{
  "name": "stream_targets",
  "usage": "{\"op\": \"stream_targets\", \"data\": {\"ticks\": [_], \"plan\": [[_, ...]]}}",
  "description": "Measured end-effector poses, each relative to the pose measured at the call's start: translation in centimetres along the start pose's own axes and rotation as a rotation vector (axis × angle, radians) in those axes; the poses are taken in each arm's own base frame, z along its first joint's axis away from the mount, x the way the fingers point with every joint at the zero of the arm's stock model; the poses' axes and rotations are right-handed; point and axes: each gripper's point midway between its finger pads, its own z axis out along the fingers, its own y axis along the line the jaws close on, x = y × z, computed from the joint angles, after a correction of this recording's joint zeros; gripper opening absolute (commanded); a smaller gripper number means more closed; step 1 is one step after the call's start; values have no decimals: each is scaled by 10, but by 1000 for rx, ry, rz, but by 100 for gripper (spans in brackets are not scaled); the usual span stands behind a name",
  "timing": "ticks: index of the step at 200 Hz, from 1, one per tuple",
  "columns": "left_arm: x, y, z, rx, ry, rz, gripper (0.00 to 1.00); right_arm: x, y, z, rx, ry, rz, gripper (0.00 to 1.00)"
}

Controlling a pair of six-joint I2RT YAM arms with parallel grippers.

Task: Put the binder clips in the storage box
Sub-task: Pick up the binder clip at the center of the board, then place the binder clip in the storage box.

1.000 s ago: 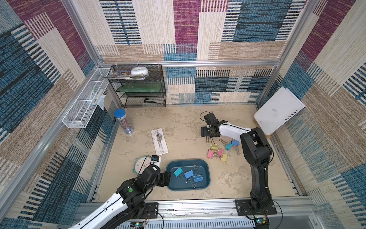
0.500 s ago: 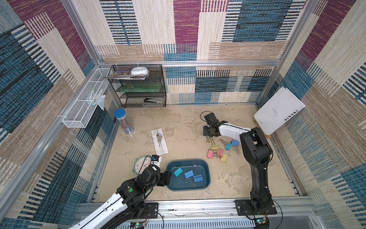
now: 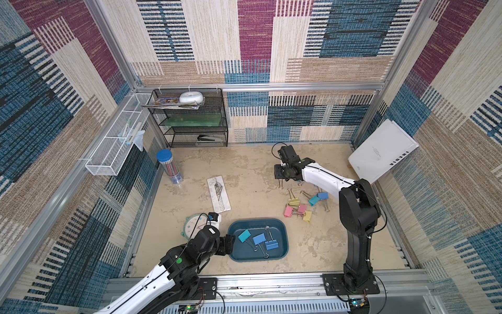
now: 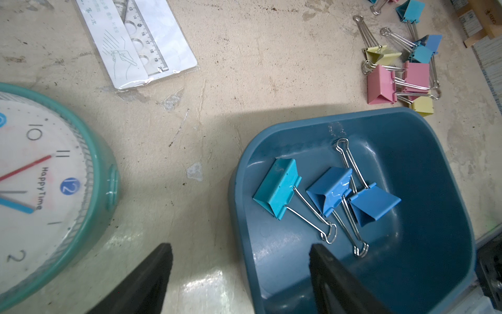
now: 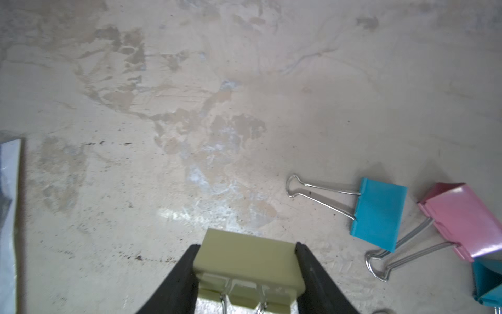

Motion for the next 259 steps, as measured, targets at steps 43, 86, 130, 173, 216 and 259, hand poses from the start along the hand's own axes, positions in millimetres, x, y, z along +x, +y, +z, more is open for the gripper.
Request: {"op": "stream_targets", "data": {"ticks": [43, 86, 130, 173, 216, 259], "plan": [[0, 0, 0, 0, 0, 0, 83, 48, 84, -54, -178, 25, -191, 44], [0, 0, 0, 1, -1, 0, 83, 152, 132, -100, -318, 106, -384, 44], [0, 0, 0, 1, -1, 0, 83, 210, 157, -117, -418, 131, -476, 44], [0, 0, 0, 1, -1, 0, 83, 225, 138, -102, -343, 146, -473, 44], [0, 0, 0, 0, 0, 0, 83, 230, 125, -97, -300, 138, -472, 47], [0, 0, 0, 0, 0, 0, 83, 240, 104, -82, -247, 151, -456, 56]]}}
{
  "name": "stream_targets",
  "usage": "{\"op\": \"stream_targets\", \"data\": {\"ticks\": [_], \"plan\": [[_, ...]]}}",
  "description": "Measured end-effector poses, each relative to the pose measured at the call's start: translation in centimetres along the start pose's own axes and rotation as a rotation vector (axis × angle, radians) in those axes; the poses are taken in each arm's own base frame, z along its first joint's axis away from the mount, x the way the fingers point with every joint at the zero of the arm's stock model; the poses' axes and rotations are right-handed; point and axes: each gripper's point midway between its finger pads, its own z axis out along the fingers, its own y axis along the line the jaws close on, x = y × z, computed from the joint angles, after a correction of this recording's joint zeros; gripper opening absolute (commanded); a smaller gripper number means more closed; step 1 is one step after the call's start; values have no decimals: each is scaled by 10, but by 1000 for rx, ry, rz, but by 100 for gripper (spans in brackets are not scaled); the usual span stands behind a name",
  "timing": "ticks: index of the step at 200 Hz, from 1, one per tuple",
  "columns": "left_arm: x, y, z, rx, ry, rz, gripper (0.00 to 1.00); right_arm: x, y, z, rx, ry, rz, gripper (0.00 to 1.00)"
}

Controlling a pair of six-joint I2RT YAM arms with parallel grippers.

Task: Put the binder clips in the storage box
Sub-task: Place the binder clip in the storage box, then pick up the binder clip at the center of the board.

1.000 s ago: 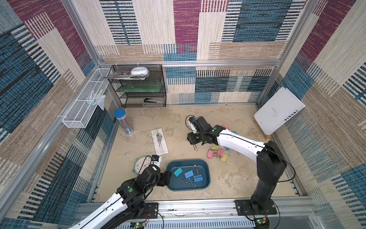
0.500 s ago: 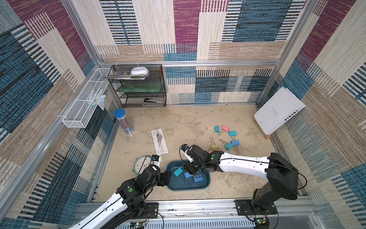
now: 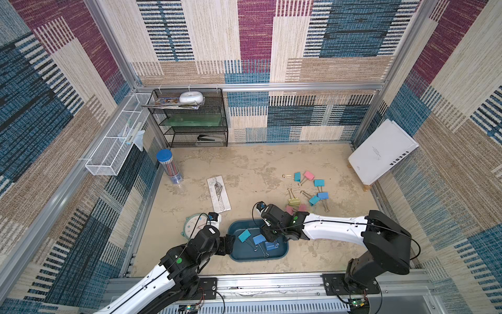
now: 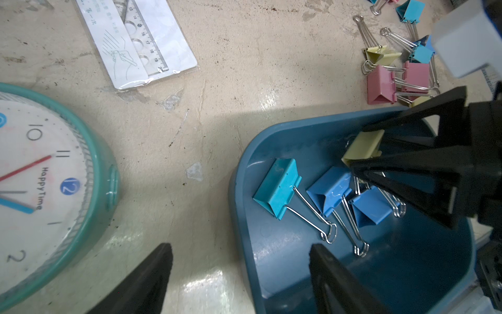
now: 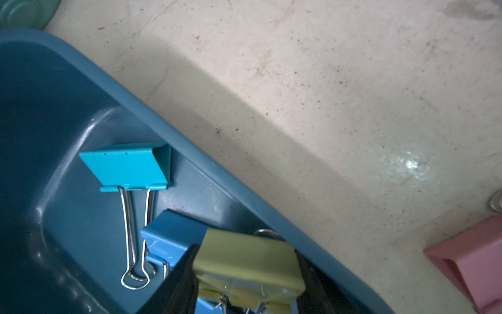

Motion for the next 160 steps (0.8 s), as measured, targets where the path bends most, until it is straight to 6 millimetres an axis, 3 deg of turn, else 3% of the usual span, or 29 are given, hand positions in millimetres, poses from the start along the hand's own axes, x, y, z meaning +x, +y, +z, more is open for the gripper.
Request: {"op": "stream_targets", "data": {"ticks": [21, 45, 76, 108, 132, 160], "plan": [[0, 0, 0, -1, 1, 0, 83, 0, -4, 1, 5, -6, 14, 70], [1, 0, 0, -2, 3, 1, 83, -8, -2, -4, -3, -36, 20, 79], [1, 0, 0, -2, 3, 1, 83, -25, -1, -22, -25, -99, 32, 81], [1, 0, 1, -3, 5, 1, 83, -55, -15, -59, -32, -228, 84, 82], [1, 0, 1, -3, 5, 1, 83, -73, -71, -74, 65, -291, 207, 83], [1, 0, 1, -4, 5, 1, 83, -75, -164, -81, 234, -303, 399, 84]]}}
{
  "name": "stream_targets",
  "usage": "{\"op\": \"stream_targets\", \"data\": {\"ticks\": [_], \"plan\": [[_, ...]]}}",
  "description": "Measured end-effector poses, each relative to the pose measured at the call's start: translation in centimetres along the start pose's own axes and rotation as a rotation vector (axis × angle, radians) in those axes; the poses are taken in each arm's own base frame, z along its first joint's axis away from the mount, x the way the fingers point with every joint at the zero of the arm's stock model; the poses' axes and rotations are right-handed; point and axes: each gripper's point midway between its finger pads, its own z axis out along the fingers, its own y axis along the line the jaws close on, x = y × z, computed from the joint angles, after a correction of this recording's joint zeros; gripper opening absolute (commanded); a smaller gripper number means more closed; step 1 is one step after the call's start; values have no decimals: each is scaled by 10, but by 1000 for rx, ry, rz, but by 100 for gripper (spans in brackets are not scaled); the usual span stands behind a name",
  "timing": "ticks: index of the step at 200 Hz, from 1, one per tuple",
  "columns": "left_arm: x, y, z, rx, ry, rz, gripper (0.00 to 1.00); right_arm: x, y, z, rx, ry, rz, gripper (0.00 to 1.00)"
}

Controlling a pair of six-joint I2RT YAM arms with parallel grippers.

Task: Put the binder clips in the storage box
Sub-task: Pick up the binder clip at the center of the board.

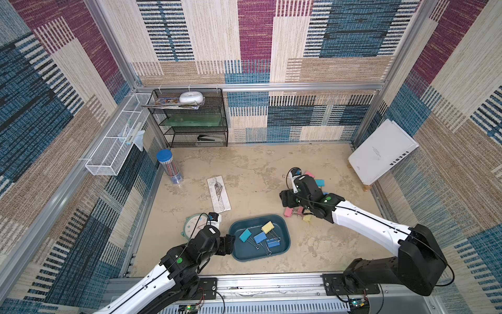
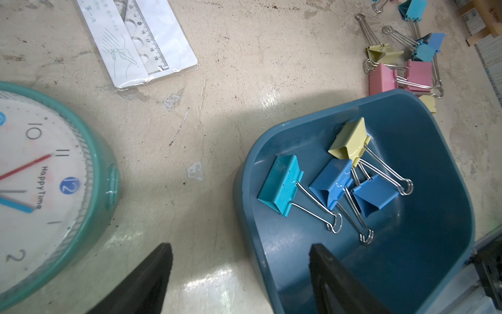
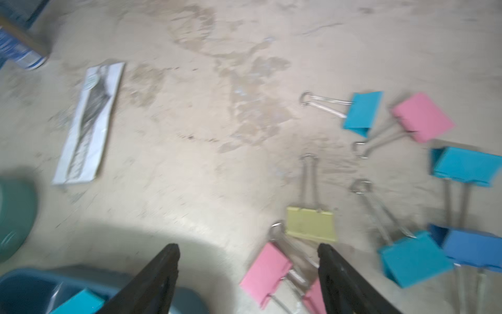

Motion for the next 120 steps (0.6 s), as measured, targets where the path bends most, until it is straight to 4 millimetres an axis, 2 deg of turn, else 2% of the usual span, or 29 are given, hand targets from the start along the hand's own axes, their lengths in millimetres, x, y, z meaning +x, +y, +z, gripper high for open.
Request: {"op": "stream_targets", "data": {"ticks": [24, 42, 56, 82, 120], "plan": [[0, 0, 0, 0, 0, 0, 83, -14, -60, 14, 108, 12, 140, 84], [0, 0, 0, 0, 0, 0, 83, -14, -106, 18, 187, 19, 249, 83], [0, 0, 0, 0, 0, 0, 83, -11, -132, 20, 227, 28, 303, 83], [0, 0, 0, -2, 2, 0, 83, -7, -151, 33, 267, 60, 277, 86], [1, 0, 1, -3, 4, 1, 83, 5, -172, 63, 316, 131, 135, 86]]}}
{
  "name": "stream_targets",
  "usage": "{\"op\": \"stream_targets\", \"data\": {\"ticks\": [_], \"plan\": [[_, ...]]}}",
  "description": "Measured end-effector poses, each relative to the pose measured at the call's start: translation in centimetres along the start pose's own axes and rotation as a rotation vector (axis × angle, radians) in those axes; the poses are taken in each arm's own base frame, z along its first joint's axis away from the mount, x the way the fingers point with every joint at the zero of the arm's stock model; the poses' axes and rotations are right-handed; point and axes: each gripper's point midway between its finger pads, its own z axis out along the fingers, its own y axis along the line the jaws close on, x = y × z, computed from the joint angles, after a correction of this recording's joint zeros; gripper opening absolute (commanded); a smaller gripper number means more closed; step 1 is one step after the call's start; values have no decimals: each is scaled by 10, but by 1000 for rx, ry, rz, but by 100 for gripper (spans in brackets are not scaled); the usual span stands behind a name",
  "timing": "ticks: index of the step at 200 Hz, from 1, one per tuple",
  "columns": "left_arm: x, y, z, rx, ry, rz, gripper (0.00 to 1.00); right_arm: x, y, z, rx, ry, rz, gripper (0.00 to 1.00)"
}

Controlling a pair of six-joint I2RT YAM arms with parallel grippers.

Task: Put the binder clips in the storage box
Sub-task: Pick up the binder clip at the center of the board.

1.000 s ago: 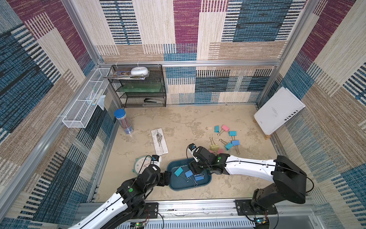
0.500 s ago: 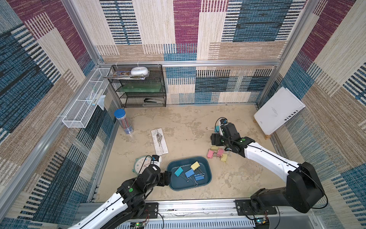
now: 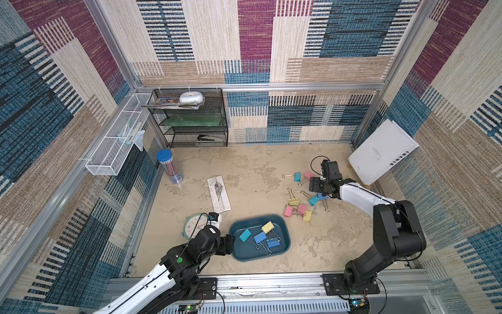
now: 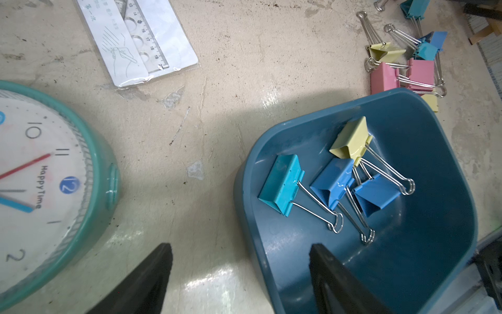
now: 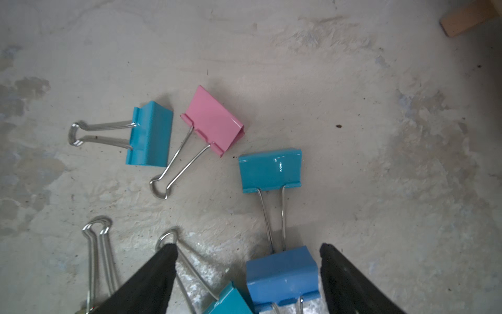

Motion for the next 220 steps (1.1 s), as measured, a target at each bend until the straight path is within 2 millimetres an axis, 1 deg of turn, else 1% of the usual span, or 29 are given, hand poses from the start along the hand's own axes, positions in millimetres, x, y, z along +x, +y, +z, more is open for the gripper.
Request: {"op": "stream_targets", "data": {"ticks": [15, 33, 44, 57, 74, 94, 109, 139, 159, 179, 202, 220], "plan": [[0, 0, 0, 0, 0, 0, 83, 4, -3, 14, 25, 11, -68, 87], [0, 0, 0, 0, 0, 0, 83, 7, -8, 24, 38, 20, -123, 87], [0, 0, 0, 0, 1, 0, 83, 4, -10, 29, 42, 16, -145, 87], [0, 0, 0, -2, 3, 1, 83, -4, -13, 36, 46, 6, -164, 87], [1, 0, 1, -3, 5, 1, 83, -12, -12, 45, 48, -4, -183, 87], [1, 0, 1, -3, 5, 1, 83, -12, -12, 56, 38, 5, -197, 87], [1, 0, 1, -3, 5, 1, 84, -8, -12, 63, 27, 18, -197, 87], [1, 0, 1, -4, 5, 1, 84, -16, -18, 70, 11, -7, -167, 86], [1, 1, 1, -4, 6, 1, 84, -16, -24, 71, 4, -7, -149, 82], [1, 1, 1, -6, 8, 1, 84, -15, -24, 71, 0, -6, -145, 79], [1, 1, 1, -7, 9, 1, 84, -12, -20, 72, -24, -11, -131, 71], [1, 1, 1, -7, 9, 1, 84, -12, -18, 73, -38, -16, -122, 63]]}}
